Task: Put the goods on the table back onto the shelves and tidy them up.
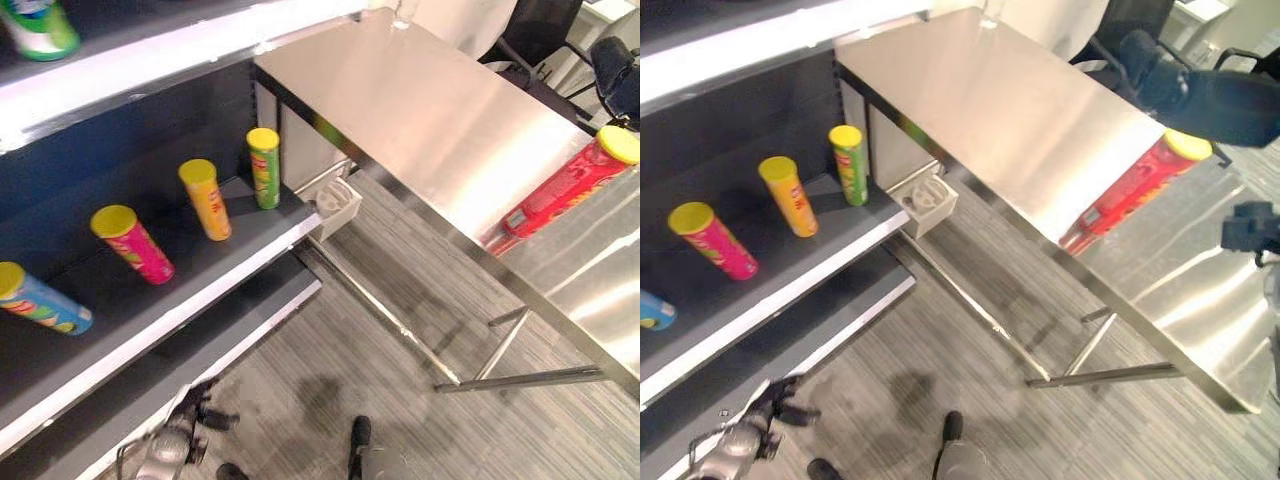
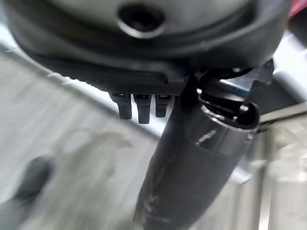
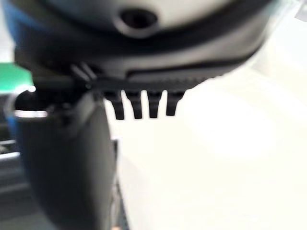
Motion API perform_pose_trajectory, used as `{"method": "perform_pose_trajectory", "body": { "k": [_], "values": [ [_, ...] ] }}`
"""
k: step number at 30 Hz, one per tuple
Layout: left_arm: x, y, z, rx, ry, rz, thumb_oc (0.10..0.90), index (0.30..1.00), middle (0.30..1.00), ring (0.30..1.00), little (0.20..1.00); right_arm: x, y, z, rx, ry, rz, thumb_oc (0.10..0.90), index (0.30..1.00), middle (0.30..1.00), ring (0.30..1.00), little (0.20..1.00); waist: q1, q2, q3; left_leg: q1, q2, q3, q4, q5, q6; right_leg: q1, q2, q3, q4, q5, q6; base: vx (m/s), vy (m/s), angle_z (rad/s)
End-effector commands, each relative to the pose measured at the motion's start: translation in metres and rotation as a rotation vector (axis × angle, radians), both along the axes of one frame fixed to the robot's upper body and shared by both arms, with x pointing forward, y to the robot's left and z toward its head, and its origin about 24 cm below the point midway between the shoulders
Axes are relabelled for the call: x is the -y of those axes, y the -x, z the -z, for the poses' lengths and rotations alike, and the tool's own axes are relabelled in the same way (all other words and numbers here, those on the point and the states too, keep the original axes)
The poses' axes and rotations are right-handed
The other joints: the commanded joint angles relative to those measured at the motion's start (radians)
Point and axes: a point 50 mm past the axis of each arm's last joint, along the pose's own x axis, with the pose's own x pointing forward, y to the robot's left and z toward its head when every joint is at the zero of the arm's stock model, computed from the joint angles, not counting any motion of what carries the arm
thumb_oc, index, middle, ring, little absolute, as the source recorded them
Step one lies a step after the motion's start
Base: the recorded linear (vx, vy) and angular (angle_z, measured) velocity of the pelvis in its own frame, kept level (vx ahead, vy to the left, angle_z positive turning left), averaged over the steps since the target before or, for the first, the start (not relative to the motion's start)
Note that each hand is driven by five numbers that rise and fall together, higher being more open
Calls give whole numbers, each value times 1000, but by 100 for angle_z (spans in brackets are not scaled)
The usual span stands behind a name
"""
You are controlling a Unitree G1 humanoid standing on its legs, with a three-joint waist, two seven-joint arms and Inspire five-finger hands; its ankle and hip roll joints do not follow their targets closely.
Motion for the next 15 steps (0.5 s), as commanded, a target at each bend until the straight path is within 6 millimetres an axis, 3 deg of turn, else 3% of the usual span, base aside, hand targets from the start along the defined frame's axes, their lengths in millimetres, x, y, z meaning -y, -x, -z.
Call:
{"method": "perform_pose_trajectory", "body": {
  "k": [1, 5, 6, 8, 9, 13, 14, 15],
  "values": [
    [6, -20, -10, 102, 37, 17, 800, 900, 900, 900, 900, 19, 16, -30, 232, -124, 65, 800, 900, 900, 900, 900, 26, -88, -81, 42, -33, 16, -28, -122, -20, 104, -187, -15, 30, 131, 159, -54, -246, -138],
    [5, -17, -7, 85, 33, 18, 800, 900, 900, 900, 900, 25, 20, -18, 211, -147, 91, 800, 900, 900, 900, 900, 24, -88, -79, 62, -13, 25, -24, -111, -39, 109, -158, 4, -25, 78, 159, 7, -218, -71],
    [6, -13, -5, 73, 37, 12, 800, 900, 900, 900, 900, 28, 19, -13, 194, -166, 96, 800, 900, 900, 900, 900, 25, -77, -78, 75, 19, 29, -8, -95, -59, 123, -129, 7, -53, 12, 157, 8, -213, -64],
    [6, -12, -5, 71, 41, 8, 800, 900, 900, 900, 900, 30, 19, -10, 182, -180, 90, 800, 900, 900, 900, 900, 23, -69, -77, 83, 33, 28, -3, -86, -67, 128, -111, 11, -55, -17, 150, 4, -250, -30],
    [7, -9, -3, 66, 46, -1, 800, 900, 900, 900, 900, 32, 18, -5, 167, -218, 51, 800, 900, 900, 900, 900, 23, -54, -75, 94, 74, 27, 12, -61, -88, 140, -65, 18, -60, -65, 124, 8, -296, -28],
    [8, -7, -2, 56, 60, -5, 800, 900, 900, 900, 900, 35, 17, 2, 161, -286, -17, 800, 900, 900, 900, 900, 25, -25, -59, 101, 157, 0, 72, -27, -117, 182, 21, 30, -80, -133, 74, 10, -273, -8],
    [7, -5, -2, 54, 65, -14, 800, 900, 900, 900, 900, 35, 16, 4, 154, -304, -45, 800, 900, 900, 900, 900, 29, -19, -49, 97, 176, -12, 108, -30, -117, 195, 40, 36, -86, -151, 59, 22, -178, 0],
    [9, -7, -2, 61, 71, -18, 800, 900, 900, 900, 900, 31, 10, 4, 137, -312, -77, 800, 900, 900, 900, 900, 64, -14, -21, 47, 172, -142, 195, -26, -110, 219, 66, 60, -90, -185, 31, 18, -204, -15]
  ]
}}
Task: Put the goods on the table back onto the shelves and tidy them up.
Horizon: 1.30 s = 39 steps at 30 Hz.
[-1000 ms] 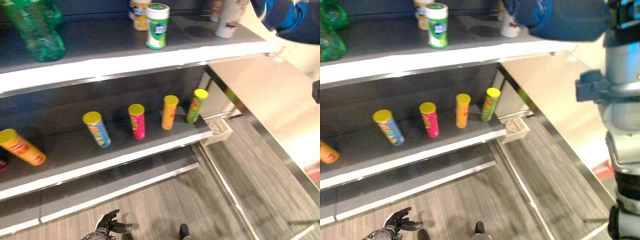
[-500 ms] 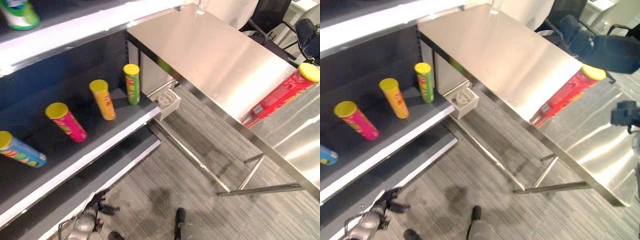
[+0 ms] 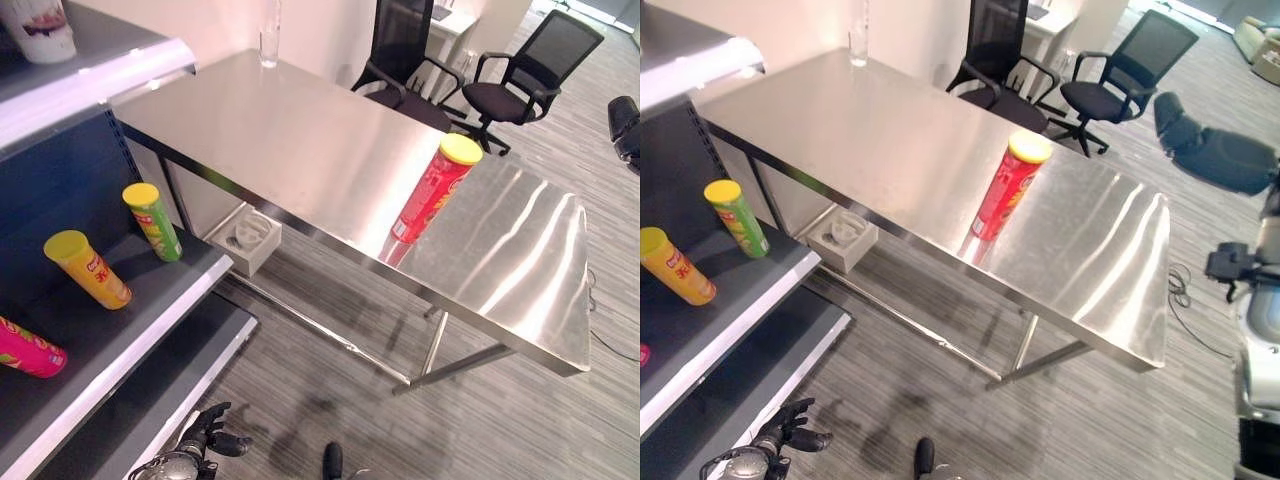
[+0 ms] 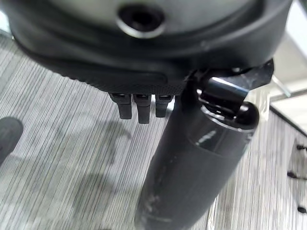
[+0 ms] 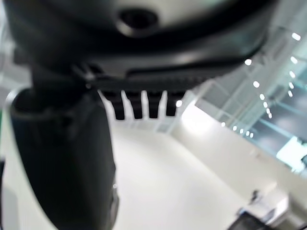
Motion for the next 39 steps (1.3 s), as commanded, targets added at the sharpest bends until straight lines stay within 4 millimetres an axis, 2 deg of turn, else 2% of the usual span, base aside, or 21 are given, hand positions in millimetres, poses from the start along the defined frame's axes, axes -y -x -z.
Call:
{"method": "perform_pose_trajectory", "body": {
  "k": [1, 2, 3, 5, 6, 7, 9, 11, 18, 27, 33, 39],
  "values": [
    [-5, -11, -8, 61, -13, 6, 800, 900, 900, 900, 900, -9, 17, -52, 264, 18, -101, 800, 900, 900, 900, 900, 90, -40, 50, -98, 56, -260, 178, -52, -40, 97, -72, 19, 21, -185, 87, 15, -113, -51],
    [-5, -12, -8, 62, -12, 4, 800, 900, 900, 900, 900, -9, 16, -53, 265, 18, -103, 800, 900, 900, 900, 900, 79, -39, 49, -112, 57, -272, 188, -55, -37, 96, -73, 10, 20, -184, 87, -76, -131, -65],
    [0, -12, -6, 57, -3, 10, 800, 900, 900, 900, 900, -10, 7, -51, 230, 13, -109, 800, 900, 900, 900, 900, 130, -65, 68, -225, -21, -415, 218, -83, -3, 103, -81, 28, 15, -167, 78, -41, -71, -49],
    [2, -13, -6, 61, 2, 18, 800, 900, 900, 900, 900, -12, 1, -47, 224, -22, -138, 800, 900, 900, 900, 900, 142, -69, 71, -272, -75, -507, 206, -115, 3, 94, -89, 47, 21, -163, 89, 28, 17, -4],
    [4, -11, -5, 55, 15, 20, 800, 900, 900, 900, 900, -14, -4, -44, 202, -19, -144, 800, 900, 900, 900, 900, 137, -60, 67, -257, -88, -515, 178, -140, 10, 86, -91, 58, 28, -160, 99, 30, 72, -37],
    [4, -11, -5, 56, 16, 19, 800, 900, 900, 900, 900, -15, -4, -44, 202, -19, -145, 800, 900, 900, 900, 900, 137, -61, 66, -257, -90, -513, 173, -134, 13, 83, -92, 60, 28, -157, 99, 109, 153, -76],
    [7, -2, 0, 21, 25, 20, 800, 900, 900, 900, 900, -19, -12, -30, 174, -78, -183, 800, 900, 900, 900, 900, 123, -29, 45, -184, -98, -458, 82, -129, 15, 78, -100, 78, 25, -142, 120, 157, 210, -61],
    [9, 0, 3, -2, 25, 34, 800, 900, 900, 900, 900, -17, -12, -22, 128, -72, -159, 800, 900, 900, 900, 900, 117, -13, 30, -133, -105, -415, 2, -103, 8, 82, -113, 70, 25, -135, 129, 132, 191, -56],
    [9, -1, 3, 7, 21, 22, 800, 900, 900, 900, 900, -30, -22, -14, 105, -85, -207, 800, 900, 900, 900, 900, 116, -1, 20, -84, -148, -355, -52, -109, 22, 64, -161, 56, 36, -113, 152, 46, 123, -14],
    [10, -1, 3, 6, 13, 14, 800, 900, 900, 900, 900, -29, -32, 11, -25, -46, -110, 800, 900, 900, 900, 900, 132, 3, 8, -82, -184, -385, -80, -119, 39, 72, -197, 14, 41, -105, 168, 33, 63, 9],
    [10, -2, 3, 7, 16, -1, 800, 900, 900, 900, 900, -23, -25, 13, 3, -90, -110, 800, 900, 900, 900, 900, 132, 2, 0, -89, -190, -408, -81, -122, 38, 83, -205, -3, 43, -109, 170, 18, 3, 11],
    [9, 6, 6, -21, 19, -5, 800, 900, 900, 900, 900, -21, -23, 16, -2, -101, -114, 800, 900, 900, 900, 900, 139, 1, -6, -86, -191, -420, -82, -122, 37, 96, -206, -17, 38, -112, 168, 4, -11, 15]
  ]
}}
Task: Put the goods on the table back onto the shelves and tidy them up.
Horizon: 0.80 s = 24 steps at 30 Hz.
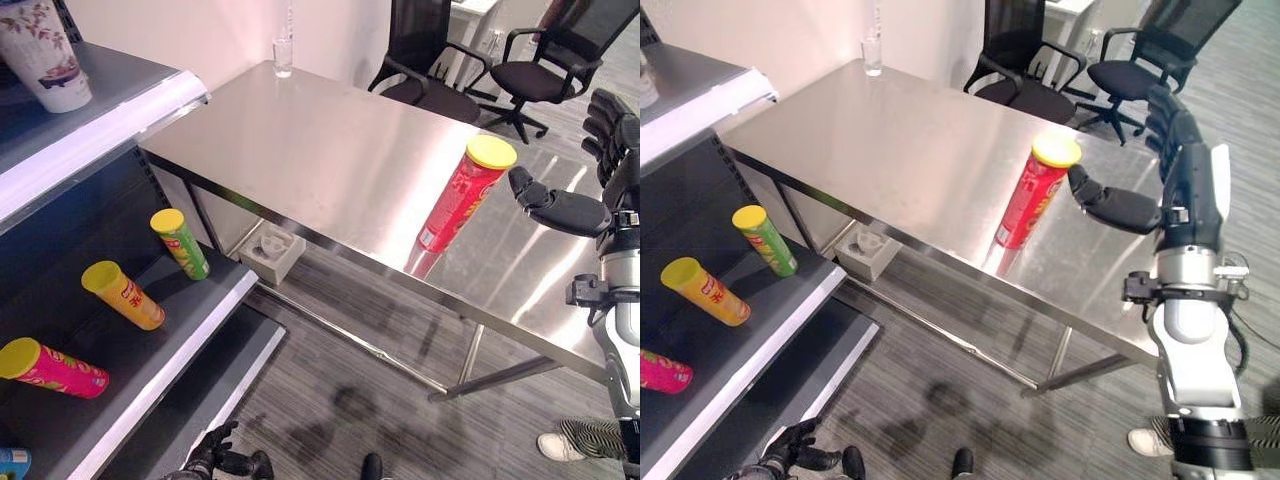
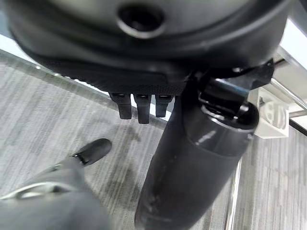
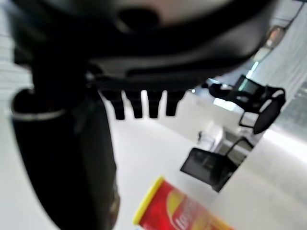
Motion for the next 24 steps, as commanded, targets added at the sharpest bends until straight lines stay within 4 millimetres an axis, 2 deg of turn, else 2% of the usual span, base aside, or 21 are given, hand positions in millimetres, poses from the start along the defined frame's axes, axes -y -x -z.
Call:
{"method": "perform_pose_trajectory", "body": {
  "k": [1, 7, 15, 24],
  "values": [
    [-7, -24, -7, 50, -40, 32, 800, 900, 900, 900, 900, 5, 13, -53, 275, 19, 18, 800, 900, 900, 900, 900, 20, -13, -35, 42, 50, 25, 14, -75, -37, 47, -73, -38, 39, -98, 88, 0, 0, 0],
    [-7, -24, -8, 52, -39, 22, 800, 900, 900, 900, 900, 0, 7, -44, 235, 12, -6, 800, 900, 900, 900, 900, 28, -19, -39, 49, 62, 21, 7, -67, -41, 51, -60, -39, 23, -94, 85, -13, -23, 3],
    [-5, -23, -6, 40, -36, 33, 800, 900, 900, 900, 900, 2, 9, -44, 236, 10, 2, 800, 900, 900, 900, 900, 29, -15, -41, 58, 61, 7, 10, -74, -43, 71, -58, -46, 24, -105, 80, 2, -2, 1],
    [-4, -24, -6, 45, -41, 36, 800, 900, 900, 900, 900, 7, 23, -60, 330, 42, 44, 800, 900, 900, 900, 900, 22, -14, -46, 57, 62, -3, 9, -74, -45, 71, -57, -48, 27, -108, 79, 2, -4, 5]
  ]
}}
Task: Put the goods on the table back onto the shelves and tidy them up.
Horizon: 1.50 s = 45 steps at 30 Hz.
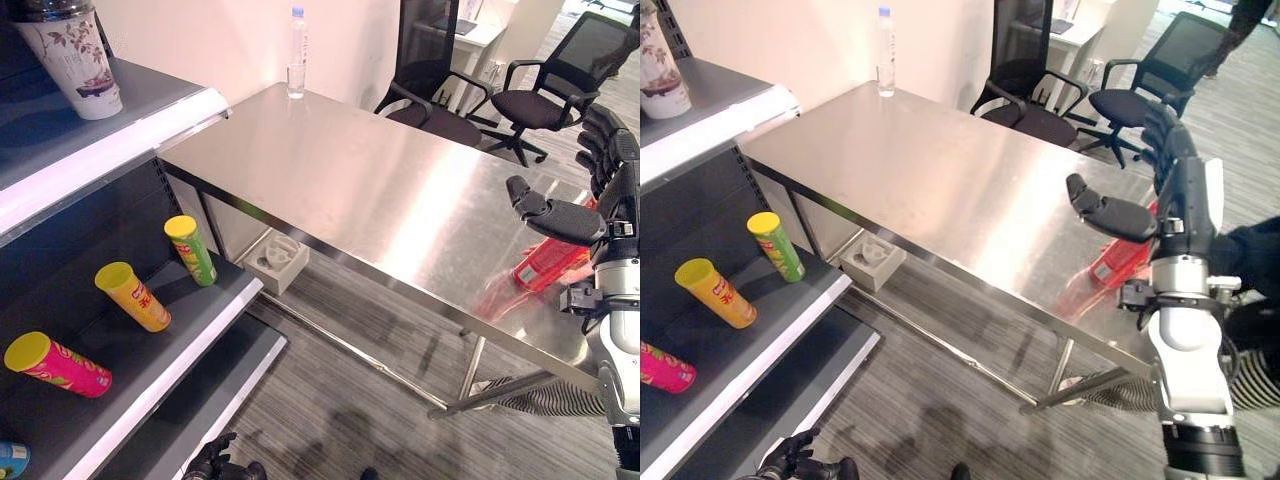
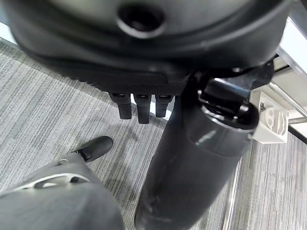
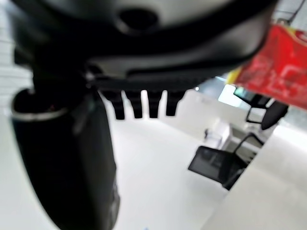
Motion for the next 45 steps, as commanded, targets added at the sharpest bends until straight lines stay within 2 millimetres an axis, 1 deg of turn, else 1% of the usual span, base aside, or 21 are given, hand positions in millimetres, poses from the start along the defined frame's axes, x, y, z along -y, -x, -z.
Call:
{"method": "perform_pose_trajectory", "body": {
  "k": [1, 8, 10, 15, 21, 22, 26, 27, 29, 31, 34, 36, 37, 38, 39, 40, 41, 42, 43, 44, 45],
  "values": [
    [-4, -28, -8, 58, -42, 38, 800, 900, 900, 900, 900, 9, 27, -69, 350, 82, 60, 800, 900, 900, 900, 900, 18, -10, -27, 46, 60, 25, 6, -80, -42, 41, -60, -24, 27, -105, 79, 0, 0, 0],
    [-6, -27, -7, 57, -45, 30, 800, 900, 900, 900, 900, 17, 55, -84, 457, 147, 150, 800, 900, 900, 900, 900, -2, -11, -29, 55, 61, 37, 5, -90, -38, 31, -58, -4, 25, -97, 84, 6, 4, -3],
    [-5, -26, -7, 59, -46, 31, 800, 900, 900, 900, 900, 21, 72, -92, 515, 183, 192, 800, 900, 900, 900, 900, -26, -11, -29, 63, 58, 47, 5, -100, -33, 20, -60, 9, 24, -90, 89, 10, 38, -11],
    [-5, -28, -8, 70, -47, 36, 800, 900, 900, 900, 900, 33, 79, -87, 487, 196, 261, 800, 900, 900, 900, 900, -45, -11, -21, 76, 49, 86, 5, -116, -22, -9, -63, 47, 27, -74, 100, 1, 44, -34],
    [-1, -36, -10, 92, -50, 64, 800, 900, 900, 900, 900, 49, 77, -72, 403, 165, 348, 800, 900, 900, 900, 900, -64, -1, -14, 85, 33, 100, 5, -130, -9, -32, -76, 73, 55, -72, 107, 8, 49, -33],
    [-3, -42, -13, 114, -50, 59, 800, 900, 900, 900, 900, 50, 73, -67, 383, 148, 351, 800, 900, 900, 900, 900, -67, 3, 7, 90, 28, 104, 5, -142, 4, -80, -87, 84, 146, -81, 114, -52, 45, -13],
    [-9, -53, -20, 149, -68, 56, 800, 900, 900, 900, 900, 49, 62, -62, 364, 109, 333, 800, 900, 900, 900, 900, -73, 13, 50, 80, 38, 126, 6, -127, 16, -201, -99, 133, 324, -81, 138, -111, -1, -31],
    [-13, -54, -22, 150, -79, 59, 800, 900, 900, 900, 900, 44, 55, -62, 358, 109, 308, 800, 900, 900, 900, 900, -58, 17, 48, 85, 55, 140, 9, -127, 7, -211, -144, 123, 325, -70, 133, -17, -120, -50],
    [-16, -56, -24, 157, -87, 61, 800, 900, 900, 900, 900, 42, 51, -63, 351, 114, 301, 800, 900, 900, 900, 900, -49, 16, 44, 84, 65, 145, 10, -127, -1, -207, -170, 115, 299, -66, 126, 14, -212, -28],
    [-18, -58, -26, 156, -96, 75, 800, 900, 900, 900, 900, 39, 46, -70, 340, 149, 290, 800, 900, 900, 900, 900, -38, 6, 35, 81, 93, 124, 15, -123, -30, -191, -204, 104, 192, -17, 127, 55, -373, -21],
    [-22, -53, -25, 140, -103, 76, 800, 900, 900, 900, 900, 35, 42, -73, 332, 169, 261, 800, 900, 900, 900, 900, -29, -4, 27, 90, 117, 114, 29, -119, -53, -165, -189, 102, 124, -11, 133, 77, -361, -1],
    [-24, -45, -22, 117, -104, 74, 800, 900, 900, 900, 900, 33, 38, -75, 321, 183, 241, 800, 900, 900, 900, 900, -7, -14, 16, 97, 158, 106, 57, -112, -75, -130, -158, 78, 107, -34, 131, 74, -438, 31],
    [-23, -40, -21, 109, -86, 58, 800, 900, 900, 900, 900, 31, 34, -79, 316, 196, 220, 800, 900, 900, 900, 900, 2, -8, 12, 84, 219, 95, 113, -91, -90, -90, -99, 64, 90, -76, 103, 70, -571, 21],
    [-20, -38, -19, 105, -68, 58, 800, 900, 900, 900, 900, 29, 31, -81, 316, 198, 204, 800, 900, 900, 900, 900, 7, 0, 18, 64, 238, 68, 169, -82, -83, -65, -64, 63, 79, -100, 75, 37, -414, 4],
    [-20, -38, -19, 106, -67, 58, 800, 900, 900, 900, 900, 29, 31, -81, 317, 198, 203, 800, 900, 900, 900, 900, 5, 1, 19, 58, 242, 64, 174, -80, -83, -66, -61, 60, 78, -97, 71, 14, -391, 7],
    [-13, -39, -18, 108, -40, 77, 800, 900, 900, 900, 900, 26, 31, -89, 340, 206, 183, 800, 900, 900, 900, 900, 24, 6, 55, -24, 270, -11, 336, -28, -63, -6, -6, 56, 53, -138, 24, -13, -259, 11],
    [-13, -40, -18, 109, -39, 78, 800, 900, 900, 900, 900, 26, 31, -89, 341, 206, 183, 800, 900, 900, 900, 900, 20, 8, 55, -33, 271, -18, 342, -27, -62, -6, -4, 52, 51, -134, 22, 0, -468, 33],
    [-7, -39, -17, 105, -19, 89, 800, 900, 900, 900, 900, 26, 31, -94, 351, 208, 180, 800, 900, 900, 900, 900, 49, -8, 90, -124, 222, -104, 499, -27, -50, 40, 17, 46, 33, -156, -13, -41, -319, 34],
    [-3, -37, -15, 93, -13, 103, 800, 900, 900, 900, 900, 27, 29, -95, 356, 193, 177, 800, 900, 900, 900, 900, 59, -20, 101, -184, 163, -129, 543, -56, -47, 49, 20, 41, 27, -154, -22, -37, -307, 47],
    [-3, -38, -15, 95, -13, 103, 800, 900, 900, 900, 900, 27, 29, -96, 357, 193, 177, 800, 900, 900, 900, 900, 55, -22, 99, -193, 159, -132, 547, -54, -43, 45, 17, 37, 26, -152, -20, -52, -137, 33],
    [0, -36, -13, 85, -5, 111, 800, 900, 900, 900, 900, 27, 27, -96, 355, 185, 178, 800, 900, 900, 900, 900, 59, -29, 99, -234, 121, -118, 554, -75, -44, 51, 20, 30, 17, -145, -20, -14, -67, 32]
  ]
}}
